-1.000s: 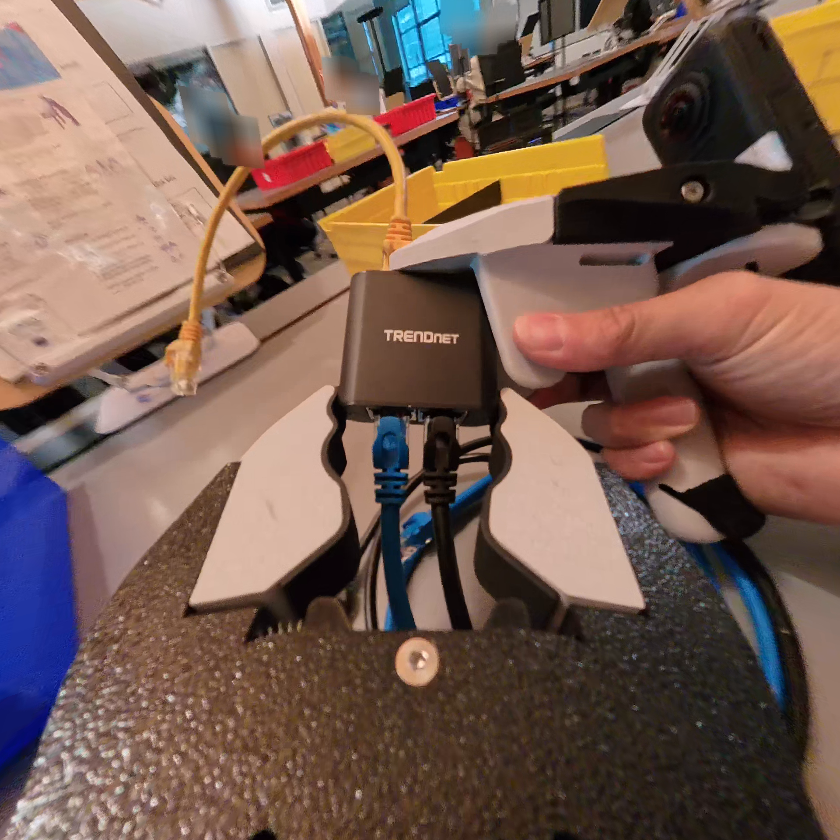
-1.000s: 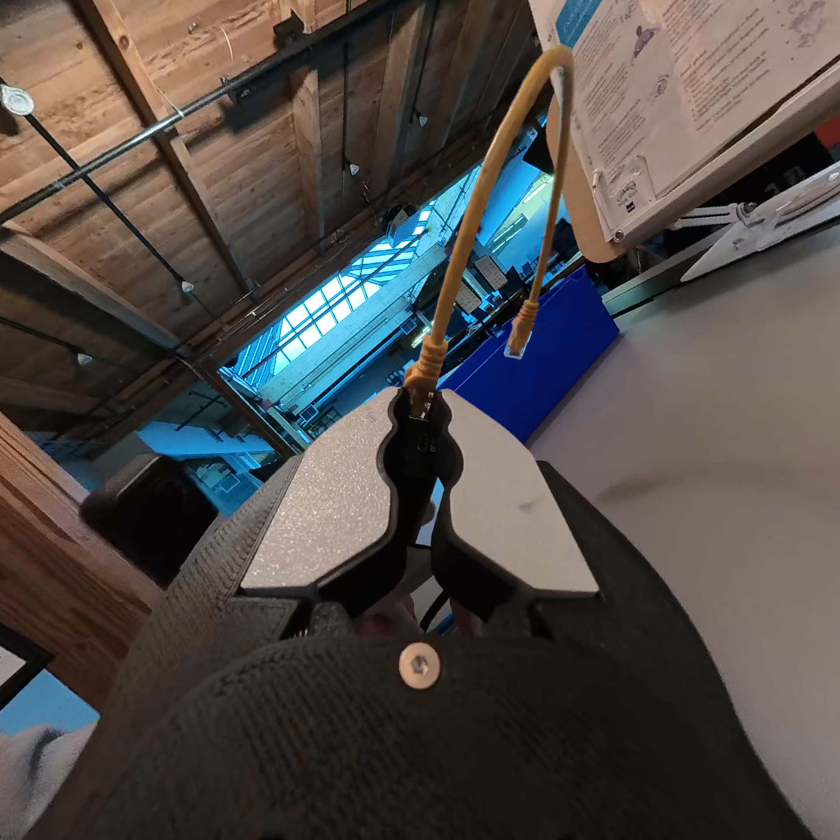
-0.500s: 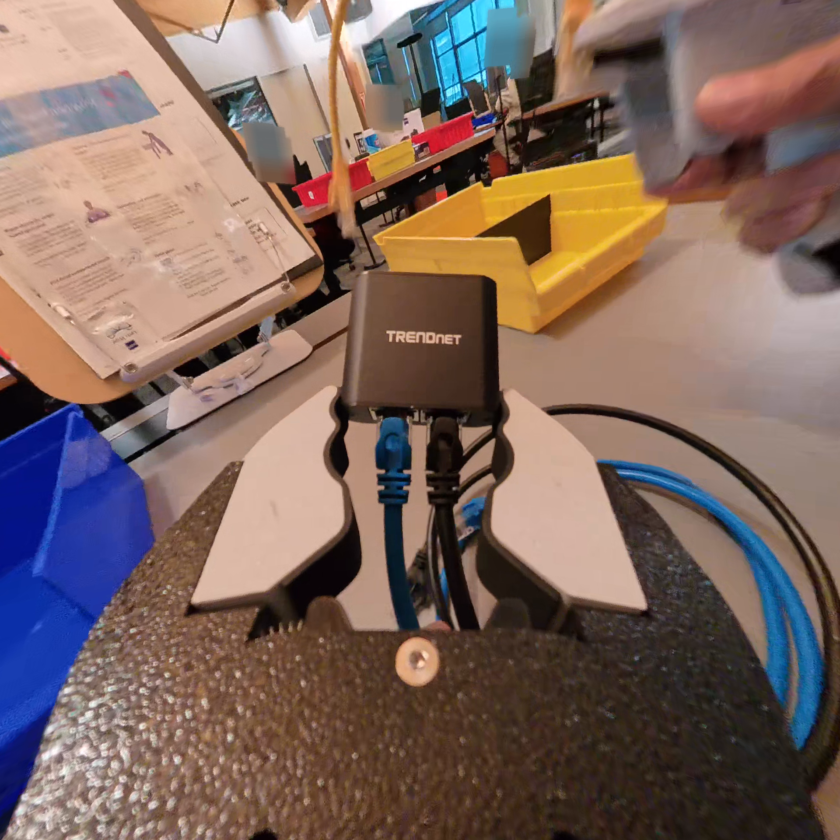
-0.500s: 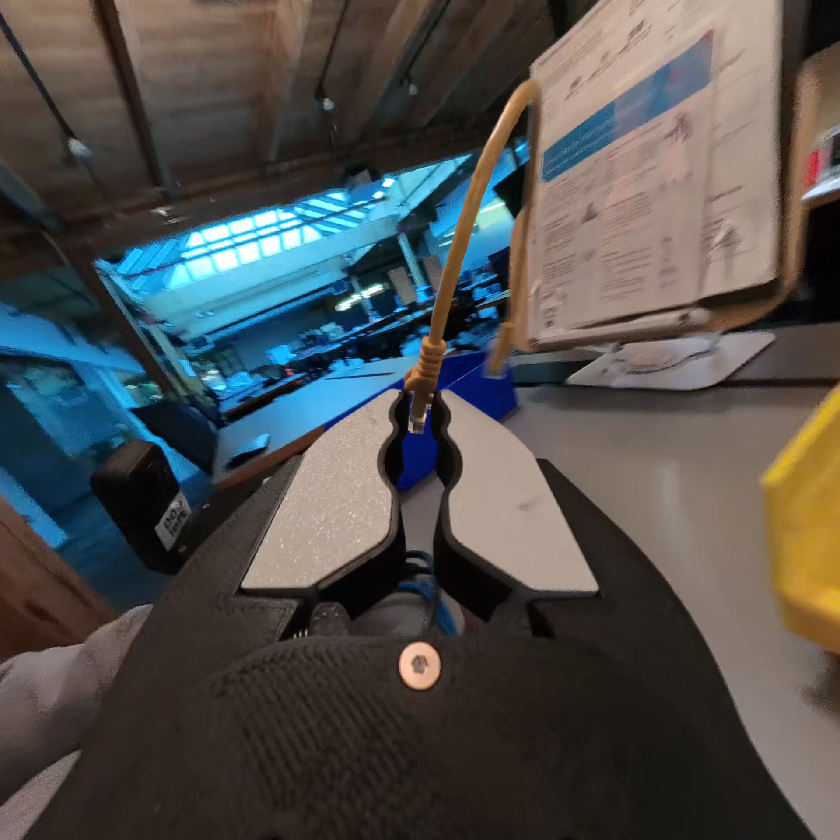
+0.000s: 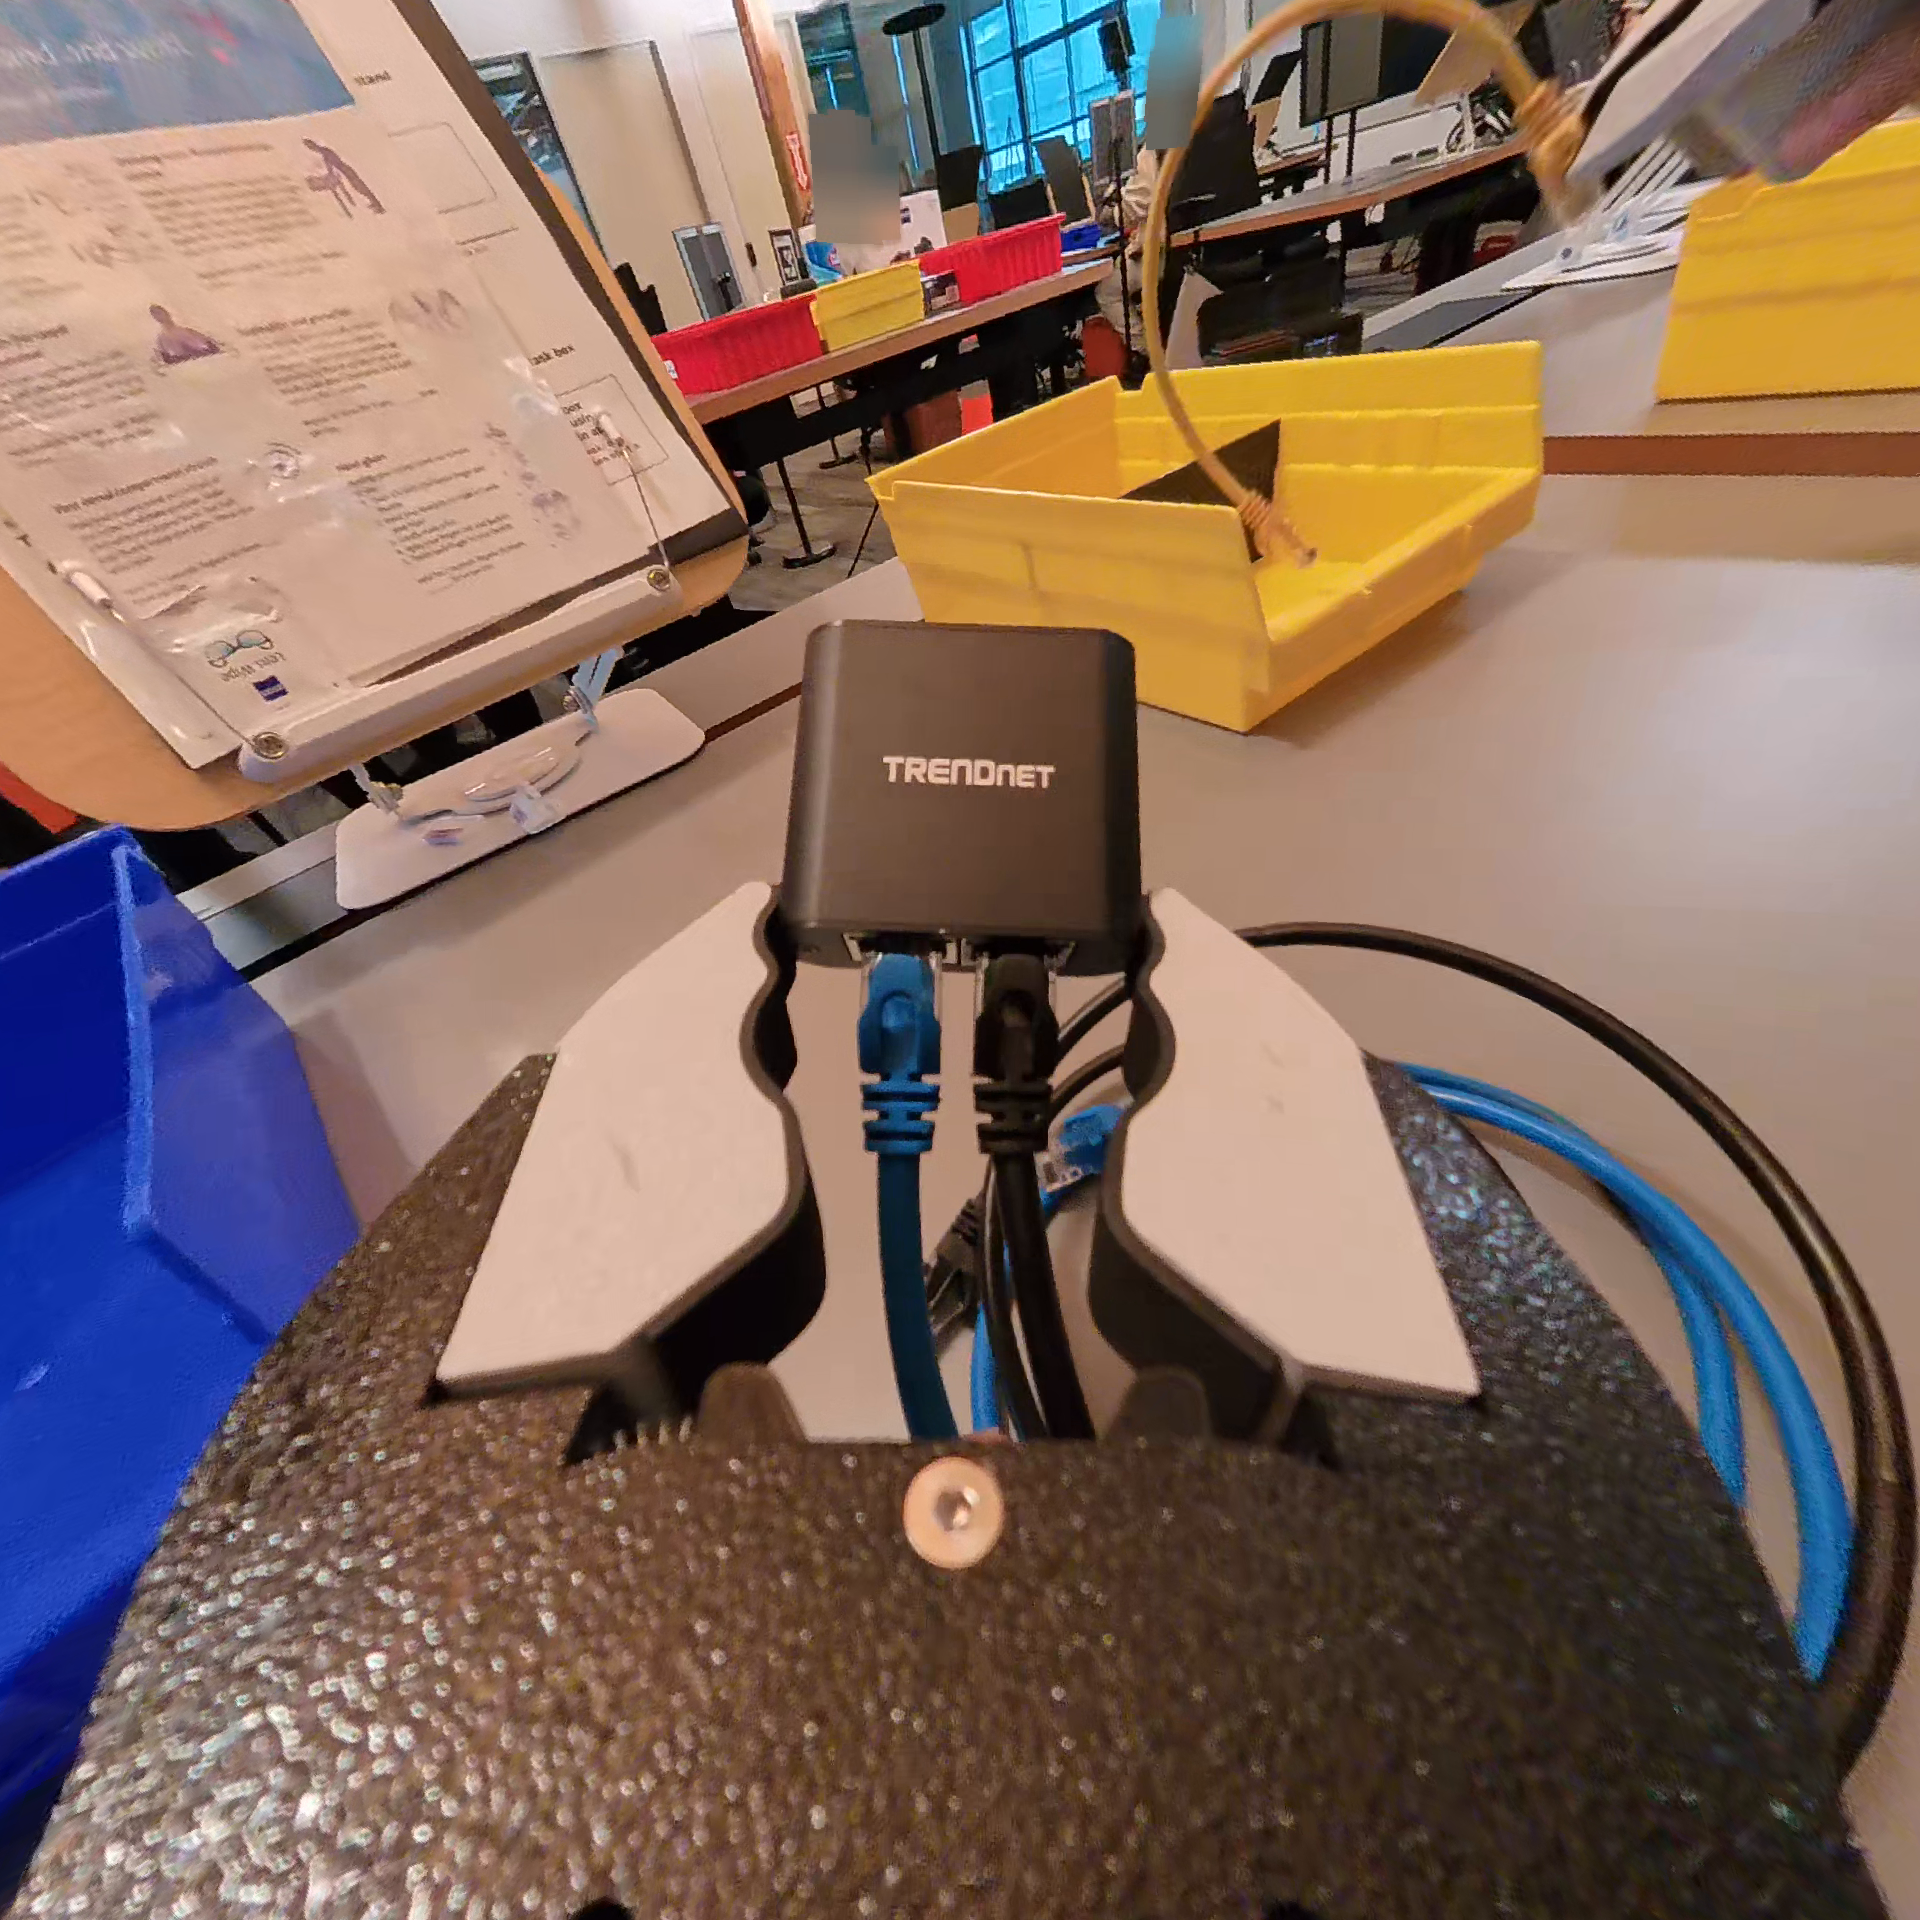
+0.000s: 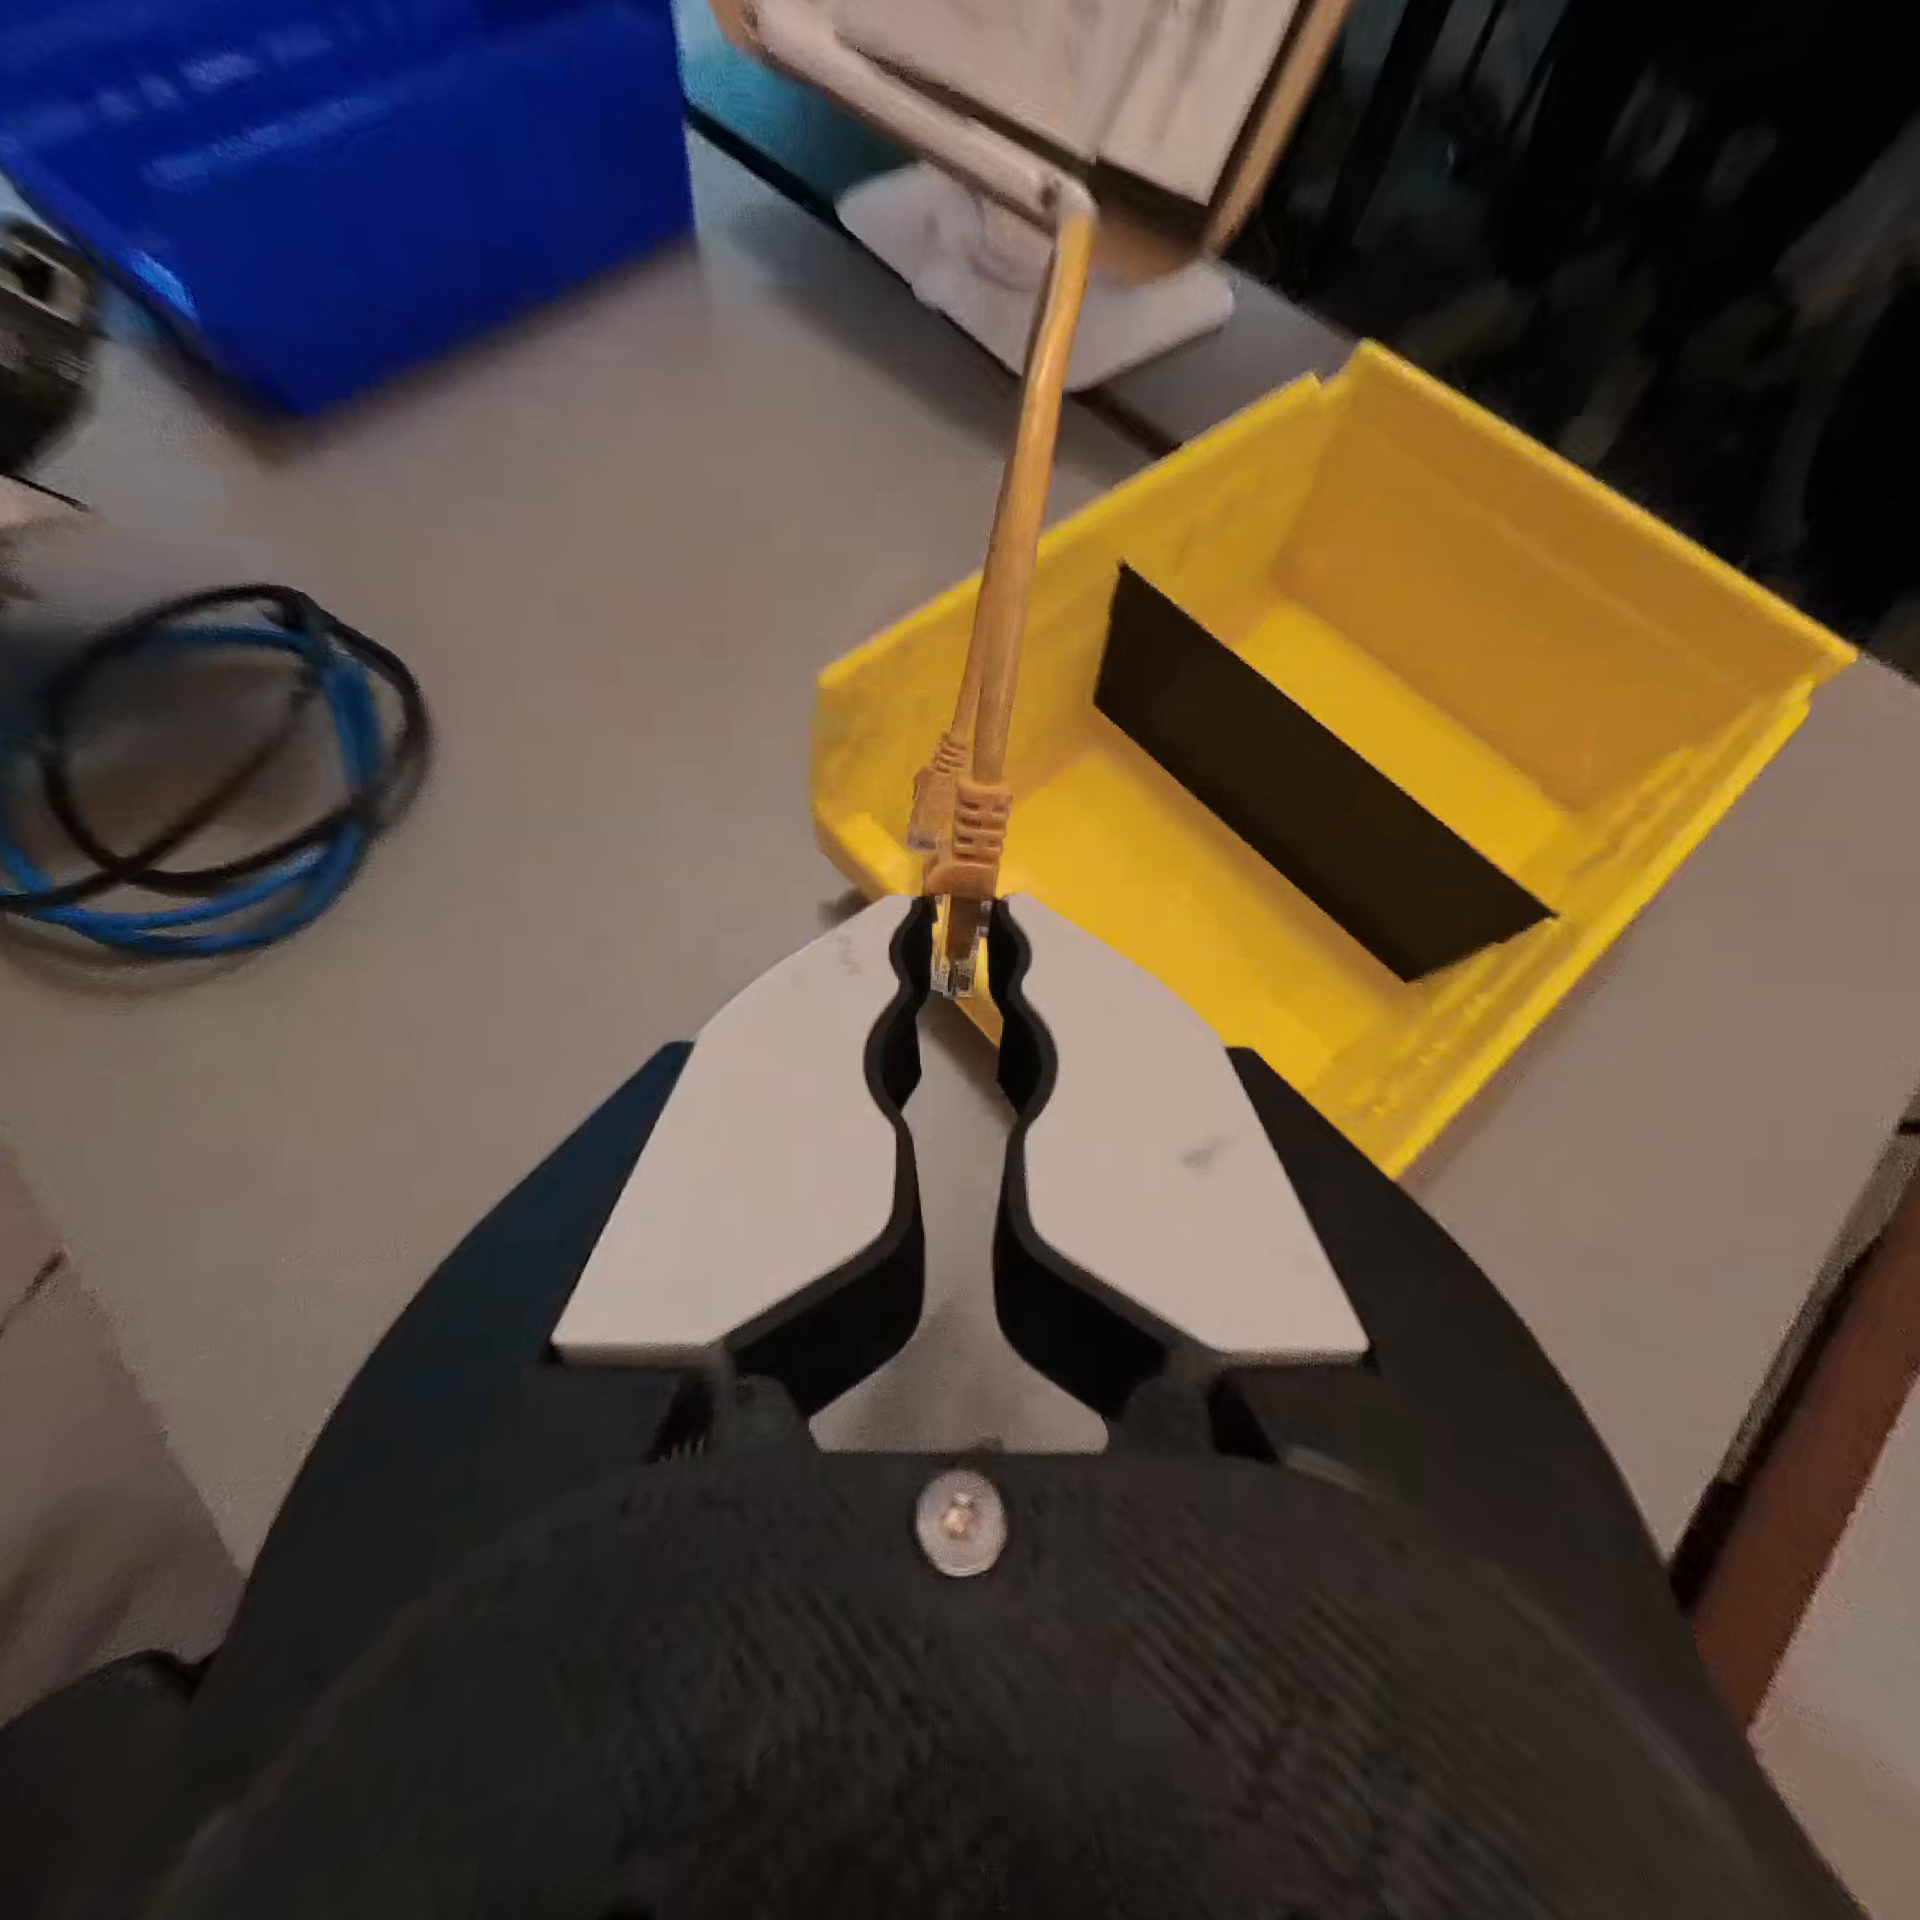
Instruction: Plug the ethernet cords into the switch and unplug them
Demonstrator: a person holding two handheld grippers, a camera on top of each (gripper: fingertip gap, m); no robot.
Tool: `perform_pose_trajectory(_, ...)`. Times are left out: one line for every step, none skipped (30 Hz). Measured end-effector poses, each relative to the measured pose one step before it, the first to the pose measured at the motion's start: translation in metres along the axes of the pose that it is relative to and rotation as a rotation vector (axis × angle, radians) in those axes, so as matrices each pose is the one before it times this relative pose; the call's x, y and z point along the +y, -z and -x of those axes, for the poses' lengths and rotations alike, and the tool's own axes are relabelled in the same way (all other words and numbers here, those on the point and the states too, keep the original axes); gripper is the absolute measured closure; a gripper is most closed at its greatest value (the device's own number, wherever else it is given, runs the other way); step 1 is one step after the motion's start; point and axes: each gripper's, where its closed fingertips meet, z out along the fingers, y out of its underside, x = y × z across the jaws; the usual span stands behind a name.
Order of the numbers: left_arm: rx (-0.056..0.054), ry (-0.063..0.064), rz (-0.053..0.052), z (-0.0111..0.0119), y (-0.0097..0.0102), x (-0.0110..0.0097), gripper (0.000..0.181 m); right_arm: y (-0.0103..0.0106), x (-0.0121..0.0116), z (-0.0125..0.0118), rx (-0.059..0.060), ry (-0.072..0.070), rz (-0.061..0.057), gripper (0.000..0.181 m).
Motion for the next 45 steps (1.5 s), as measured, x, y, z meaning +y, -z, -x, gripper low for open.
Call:
perform_pose_trajectory(-0.0056, -0.0013, -0.0002, 0.00116, -0.0004, -0.00053, 0.12, -0.00722, 0.00473, -0.006, -0.0172, -0.0075, 0.0402, 0.171)
perform_pose_trajectory(0.0016, -0.0004, 0.0008, 0.00017, -0.00066, -0.00013, 0.12, -0.00826, 0.00478, -0.00463, -0.0296, -0.0148, 0.0416, 0.171)
perform_pose_trajectory(0.0089, 0.0041, 0.0023, -0.00093, -0.00081, 0.00006, 0.121, -0.00788, 0.00133, -0.00961, 0.0105, -0.0208, 0.016, 0.171)
perform_pose_trajectory(0.0056, 0.0028, 0.0028, -0.00067, -0.00088, 0.00045, 0.121, -0.00767, 0.00193, -0.00519, -0.0116, -0.0221, 0.0192, 0.171)
perform_pose_trajectory(-0.0019, -0.0014, 0.0027, 0.00022, -0.00051, 0.00073, 0.12, -0.00793, 0.00369, -0.00319, -0.0251, -0.0308, 0.0302, 0.17)
perform_pose_trajectory(0.0006, -0.0013, 0.003, -0.0002, -0.00063, 0.00082, 0.12, -0.00772, 0.00475, -0.00646, -0.0028, -0.0443, 0.0359, 0.16)
perform_pose_trajectory(0.0055, 0.0028, 0.0037, -0.00063, -0.00054, 0.00103, 0.12, -0.00621, 0.0042, -0.01271, 0.0474, -0.0377, 0.034, 0.15)
perform_pose_trajectory(0.0039, 0.0036, 0.0032, -0.00023, -0.0003, 0.00095, 0.12, -0.00413, 0.00378, -0.01565, 0.0815, -0.0289, 0.0278, 0.139)
perform_pose_trajectory(0.0046, 0.0018, 0.0029, -0.00022, -0.00022, 0.00093, 0.121, -0.00194, 0.00366, -0.01196, 0.0739, -0.0193, 0.0293, 0.129)
perform_pose_trajectory(0.0089, 0.0016, 0.0062, -0.00059, -0.00013, 0.00126, 0.12, 0.00143, 0.00193, -0.0057, 0.0462, 0.0001, 0.0162, 0.119)
perform_pose_trajectory(0.0091, 0.0006, 0.0081, -0.00019, -0.00017, 0.00122, 0.12, 0.005, -0.00418, -0.00672, 0.0692, 0.0102, -0.0287, 0.109)
perform_pose_trajectory(0.0045, 0.001, 0.0084, 0.00058, -0.00007, 0.00121, 0.12, 0.00703, -0.00843, -0.00441, 0.0668, 0.0118, -0.0591, 0.098)
perform_pose_trajectory(0.0018, 0.0051, 0.005, 0.00095, -0.00001, 0.00088, 0.12, 0.00805, -0.00789, 0.00244, 0.0328, 0.0147, -0.0544, 0.089)
perform_pose_trajectory(0.0052, 0.0126, 0.0014, 0.00063, 0.00005, 0.00038, 0.121, 0.00874, -0.00633, 0.00941, 0.0007, 0.0066, -0.0426, 0.086)
perform_pose_trajectory(0.009, 0.02, -0.0014, -0.00007, -0.00013, 0.00003, 0.121, 0.00797, -0.00711, 0.01754, -0.0283, -0.0128, -0.0472, 0.084)
perform_pose_trajectory(0.0107, 0.0242, -0.0007, -0.00062, -0.00027, 0.00001, 0.121, 0.00575, -0.00754, 0.02697, -0.0583, -0.024, -0.0575, 0.088)
perform_pose_trajectory(0.0096, 0.019, -0.0009, -0.00088, -0.00043, -0.0001, 0.12, 0.00247, -0.0059, 0.03715, -0.0972, -0.0216, -0.0636, 0.092)
perform_pose_trajectory(0.0102, 0.0104, 0.0009, -0.00147, -0.00078, 0.00009, 0.121, -0.00269, -0.00498, 0.04212, -0.1118, -0.0235, -0.076, 0.095)
perform_pose_trajectory(0.0095, 0.0033, 0.0035, -0.00199, -0.00099, 0.00033, 0.12, -0.00772, -0.00372, 0.0402, -0.098, -0.0469, -0.0884, 0.099)
perform_pose_trajectory(0.0112, -0.0058, 0.0023, -0.00284, -0.00101, 0.00009, 0.121, -0.01152, -0.00131, 0.03633, -0.0889, -0.0711, -0.0985, 0.103)
perform_pose_trajectory(0.0148, -0.0068, 0.0021, -0.00357, -0.00093, -0.00006, 0.121, -0.01326, 0.00478, 0.03206, -0.0944, -0.0864, -0.0753, 0.106)
perform_pose_trajectory(0.014, -0.0026, -0.0007, -0.00373, -0.00059, -0.00052, 0.12, -0.0141, 0.01015, 0.02274, -0.0801, -0.1045, -0.0419, 0.11)
perform_pose_trajectory(0.0102, 0.0024, 0.0012, -0.00306, -0.00069, -0.00038, 0.121, -0.01392, 0.01232, 0.01402, -0.0644, -0.1004, -0.0219, 0.113)
perform_pose_trajectory(0.0106, -0.0002, 0.0076, -0.00285, -0.00084, 0.00022, 0.121, -0.01304, 0.01183, 0.00726, -0.0496, -0.0774, -0.0038, 0.115)
perform_pose_trajectory(0.0102, -0.008, 0.011, -0.00291, -0.0006, 0.00017, 0.12, -0.0113, 0.0126, 0.00607, -0.05, -0.068, 0.034, 0.115)
perform_pose_trajectory(0.0026, -0.0224, 0.0083, -0.00226, -0.00009, -0.00027, 0.12, -0.00828, 0.01328, 0.00781, -0.0573, -0.0489, 0.0501, 0.115)
perform_pose_trajectory(-0.0088, -0.0378, 0.0078, -0.00138, 0.00028, -0.00038, 0.12, -0.0059, 0.00981, 0.00292, -0.024, -0.0185, 0.0291, 0.117)
perform_pose_trajectory(-0.0105, -0.0429, 0.0105, -0.0013, 0.00027, -0.0002, 0.12, -0.00406, 0.00464, -0.00219, 0.0148, 0.0024, -0.0074, 0.116)
perform_pose_trajectory(-0.0026, -0.0433, 0.0108, -0.00237, -0.00003, -0.00053, 0.12, -0.00261, 0.00242, -0.0014, 0.0084, 0.0002, -0.0182, 0.114)
perform_pose_trajectory(-0.0043, -0.047, 0.005, -0.00233, -0.00025, -0.00132, 0.12, -0.00141, 0.00117, -0.00152, -0.0003, -0.0192, -0.0129, 0.115)
perform_pose_trajectory(-0.0098, -0.0464, 0.004, -0.00182, -0.00026, -0.00118, 0.12, -0.00025, -0.00055, -0.0017, -0.0043, -0.0271, -0.0178, 0.117)
perform_pose_trajectory(-0.0122, -0.0368, 0.005, -0.00161, -0.00033, -0.0012, 0.12, 0.00078, -0.00271, 0.00026, -0.0197, -0.0233, -0.0276, 0.121)
perform_pose_trajectory(-0.0116, -0.0244, 0.0087, -0.0015, -0.00057, -0.00056, 0.12, 0.00122, -0.00212, 0.00067, -0.0229, -0.0142, -0.0179, 0.133)
perform_pose_trajectory(-0.017, -0.0231, 0.0244, -0.00062, -0.00131, 0.00204, 0.12, 0.00101, 0.00067, 0.00749, -0.0683, 0.0155, 0.006, 0.154)
perform_pose_trajectory(-0.0173, -0.0188, 0.0004, -0.00009, -0.00058, -0.00058, 0.12, 0.0006, 0.00014, 0.00045, -0.0116, 0.0083, 0.0105, 0.155)
perform_pose_trajectory(-0.0081, -0.0075, -0.0091, -0.00053, -0.0003, -0.00133, 0.12, 0.00117, -0.00042, 0.00151, -0.0138, 0.0207, 0.009, 0.156)
perform_pose_trajectory(0.0017, -0.011, -0.0116, -0.00125, 0.00001, -0.00182, 0.12, 0.00169, 0.00001, 0.00196, -0.0157, 0.0153, 0.024, 0.157)
perform_pose_trajectory(0.0221, -0.0228, -0.0116, -0.00291, 0.00066, -0.00226, 0.12, 0.00263, -0.00032, 0.00186, -0.0092, 0.0236, 0.0321, 0.157)
perform_pose_trajectory(0.0414, -0.0212, -0.0077, -0.00423, 0.00184, -0.0029, 0.12, 0.00352, -0.00116, 0.00278, -0.0067, 0.0481, 0.032, 0.157)
perform_pose_trajectory(0.0479, -0.0158, 0.0028, -0.00403, 0.00246, -0.00222, 0.117, 0.00388, -0.00048, 0.00462, -0.0125, 0.0614, 0.0409, 0.157)
perform_pose_trajectory(0.0399, -0.0024, 0.0119, -0.00221, 0.00269, -0.00166, 0.106, 0.00405, -0.00095, 0.00417, 0.0017, 0.0514, 0.0398, 0.157)
perform_pose_trajectory(0.0272, -0.0055, 0.0193, -0.00003, 0.004, -0.00057, 0.106, 0.00401, -0.00549, 0.00358, 0.018, 0.0708, 0.0093, 0.158)
perform_pose_trajectory(0.0083, -0.0067, 0.0068, 0.00266, 0.00551, -0.0023, 0.108, 0.00306, -0.00358, 0.0048, 0.0102, 0.0904, 0.027, 0.157)
perform_pose_trajectory(-0.0004, 0.0034, -0.0063, 0.00429, 0.00645, -0.0045, 0.112, 0.00213, -0.0017, 0.00444, 0.0131, 0.0841, 0.0472, 0.158)
perform_pose_trajectory(0.0358, 0.0204, -0.0095, -0.00052, 0.00684, -0.00553, 0.119, 0.00186, -0.00392, 0.00166, 0.0414, 0.0881, 0.0348, 0.157)
